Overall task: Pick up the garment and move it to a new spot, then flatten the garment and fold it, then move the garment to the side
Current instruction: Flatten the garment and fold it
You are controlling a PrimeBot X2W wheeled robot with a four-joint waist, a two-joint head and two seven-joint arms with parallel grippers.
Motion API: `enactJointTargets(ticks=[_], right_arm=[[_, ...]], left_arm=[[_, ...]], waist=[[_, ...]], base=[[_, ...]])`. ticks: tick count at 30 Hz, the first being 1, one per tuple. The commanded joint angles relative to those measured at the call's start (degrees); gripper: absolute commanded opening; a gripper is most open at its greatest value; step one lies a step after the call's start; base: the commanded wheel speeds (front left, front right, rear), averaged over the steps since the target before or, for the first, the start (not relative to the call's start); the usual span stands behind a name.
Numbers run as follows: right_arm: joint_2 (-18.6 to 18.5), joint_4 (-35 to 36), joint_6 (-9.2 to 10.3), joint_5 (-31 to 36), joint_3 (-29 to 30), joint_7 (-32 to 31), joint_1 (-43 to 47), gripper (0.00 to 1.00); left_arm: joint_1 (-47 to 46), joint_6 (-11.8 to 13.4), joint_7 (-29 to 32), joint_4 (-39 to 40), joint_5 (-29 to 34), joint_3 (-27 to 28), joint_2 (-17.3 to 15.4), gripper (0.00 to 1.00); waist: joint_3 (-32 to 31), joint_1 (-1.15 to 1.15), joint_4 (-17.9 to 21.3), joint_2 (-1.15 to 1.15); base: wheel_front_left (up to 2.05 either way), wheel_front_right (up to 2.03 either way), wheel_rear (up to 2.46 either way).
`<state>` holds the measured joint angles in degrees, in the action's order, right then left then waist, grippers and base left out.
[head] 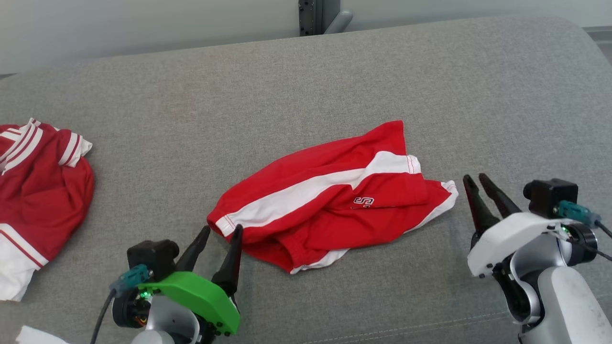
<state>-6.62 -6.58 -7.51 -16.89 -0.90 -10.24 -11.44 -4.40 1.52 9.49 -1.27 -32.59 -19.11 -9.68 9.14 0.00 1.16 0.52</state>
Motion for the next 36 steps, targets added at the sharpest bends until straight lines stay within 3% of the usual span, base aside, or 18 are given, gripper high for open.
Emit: enactJointTargets(ticks=[1, 3, 9, 13, 19, 25, 36], right_arm=[[-0.17, 0.89, 0.04, 1.02, 0.29, 2.25, 2.17, 1.00], [-0.35, 1.16, 0.04, 1.51, 0.51, 3.57, 2.97, 1.00], [-2.23, 1.32, 0.04, 2.96, 0.98, 13.50, 7.88, 1.00], [-3.53, 1.02, 0.04, 5.02, 1.90, 19.72, 10.42, 1.00], [-2.93, -0.63, 0.04, 6.03, 5.38, 24.48, 13.24, 1.00], [-2.30, -1.73, 0.05, 7.00, 7.05, 25.45, 14.78, 1.00], [0.24, -0.19, 0.05, 9.80, 11.32, 25.49, 17.51, 1.00]], left_arm=[[1.32, -0.69, -3.29, -1.69, 0.92, -0.03, 0.17, 1.00], [1.58, -0.83, -5.16, -2.55, 1.51, -0.03, 0.07, 1.00], [3.73, -1.53, -19.65, -8.64, 6.05, 0.22, 0.12, 1.00], [5.45, -1.17, -23.79, -10.11, 9.58, -0.18, 0.06, 1.00], [8.60, -1.13, -24.68, -6.12, 13.93, 2.99, 1.79, 1.00], [12.79, -3.29, -24.68, -2.61, 18.94, 6.94, 3.63, 1.00], [16.05, -7.08, -24.70, -3.71, 24.00, 11.51, 5.60, 1.00]], waist=[[-0.45, 0.00, -0.01, -0.52], [-0.70, 0.00, -0.02, -0.52], [-3.40, 0.00, -0.16, -0.52], [-5.46, 0.00, -0.44, -0.52], [-7.05, 0.00, -0.92, -0.52], [-7.74, 0.00, -1.33, -0.52], [-8.07, 0.00, -2.80, -0.52]], base=[[0.00, 0.00, 0.00], [0.00, 0.00, 0.00], [0.00, 0.00, 0.00], [0.00, 0.00, 0.00], [0.00, 0.00, 0.00], [0.00, 0.00, 0.00], [0.00, 0.00, 0.00]])
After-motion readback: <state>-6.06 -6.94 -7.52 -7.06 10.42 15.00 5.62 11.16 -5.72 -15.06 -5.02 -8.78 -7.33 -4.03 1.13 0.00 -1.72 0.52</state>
